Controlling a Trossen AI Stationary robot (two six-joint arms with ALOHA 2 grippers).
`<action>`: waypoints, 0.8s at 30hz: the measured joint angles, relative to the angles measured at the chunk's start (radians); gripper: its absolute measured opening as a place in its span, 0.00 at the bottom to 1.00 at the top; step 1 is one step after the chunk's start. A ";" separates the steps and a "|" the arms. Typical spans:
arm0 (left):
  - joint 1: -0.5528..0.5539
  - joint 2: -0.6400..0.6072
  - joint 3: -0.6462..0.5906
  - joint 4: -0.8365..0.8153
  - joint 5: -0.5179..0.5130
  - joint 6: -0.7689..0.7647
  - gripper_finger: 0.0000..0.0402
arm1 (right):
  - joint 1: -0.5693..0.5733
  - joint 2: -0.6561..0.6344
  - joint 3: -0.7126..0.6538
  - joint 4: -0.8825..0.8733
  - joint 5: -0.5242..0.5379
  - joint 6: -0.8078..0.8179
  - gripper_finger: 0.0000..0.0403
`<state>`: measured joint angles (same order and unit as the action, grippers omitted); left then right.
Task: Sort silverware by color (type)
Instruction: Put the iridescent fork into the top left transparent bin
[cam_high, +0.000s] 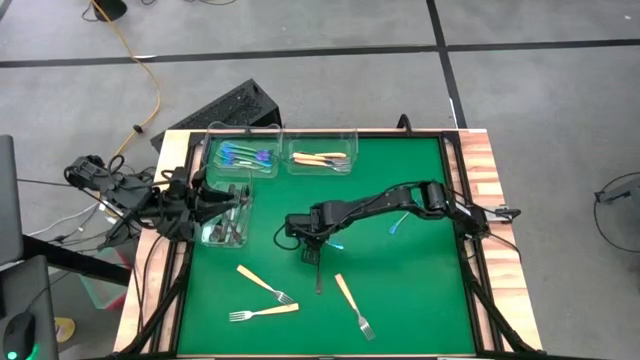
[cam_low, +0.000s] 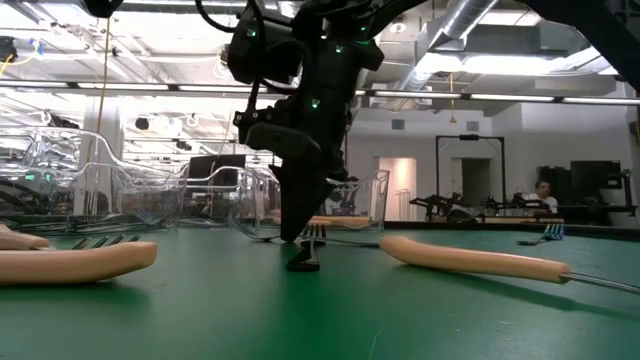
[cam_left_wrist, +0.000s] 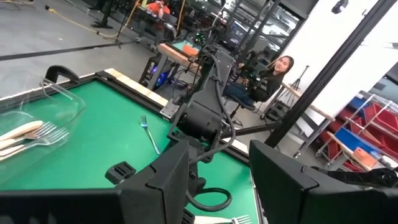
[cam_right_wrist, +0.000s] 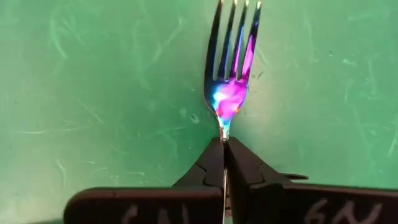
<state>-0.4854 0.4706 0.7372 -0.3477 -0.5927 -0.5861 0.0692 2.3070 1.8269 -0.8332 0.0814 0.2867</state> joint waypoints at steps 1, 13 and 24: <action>0.000 0.000 0.000 0.000 -0.006 0.000 0.38 | 0.000 0.000 0.000 0.001 0.000 0.001 0.04; 0.000 0.000 0.000 0.023 -0.048 -0.001 0.38 | -0.007 0.009 0.170 -0.105 -0.004 -0.012 0.01; 0.000 0.000 0.000 0.156 -0.048 0.025 0.38 | -0.026 0.007 0.360 -0.113 -0.003 -0.046 0.00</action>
<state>-0.4854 0.4701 0.7372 -0.1918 -0.6403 -0.5615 0.0435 2.3142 2.1864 -0.9461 0.0780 0.2411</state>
